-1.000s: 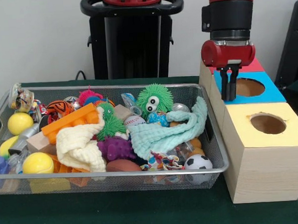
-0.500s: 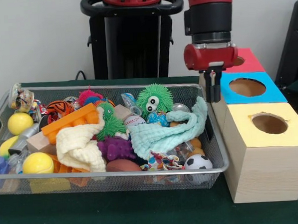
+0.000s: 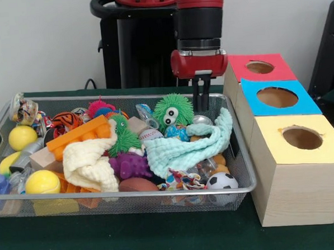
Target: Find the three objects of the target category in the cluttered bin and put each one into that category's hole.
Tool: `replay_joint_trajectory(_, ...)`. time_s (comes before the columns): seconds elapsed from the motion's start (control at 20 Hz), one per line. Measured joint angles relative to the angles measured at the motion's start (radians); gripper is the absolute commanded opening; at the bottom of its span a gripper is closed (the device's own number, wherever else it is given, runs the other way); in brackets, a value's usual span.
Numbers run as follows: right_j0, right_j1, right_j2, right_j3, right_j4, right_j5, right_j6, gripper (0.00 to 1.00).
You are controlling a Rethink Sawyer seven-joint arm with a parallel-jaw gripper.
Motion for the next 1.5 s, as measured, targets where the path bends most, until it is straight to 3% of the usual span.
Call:
replay_joint_trajectory(0.6,-0.078,-0.001,-0.001,0.025,-0.090,0.000,0.000,0.00)
replay_joint_trajectory(1.2,-0.004,0.022,-0.043,0.024,-0.090,0.000,0.000,0.00)
replay_joint_trajectory(1.5,-0.012,0.045,-0.036,0.023,-0.101,0.000,0.000,0.00)
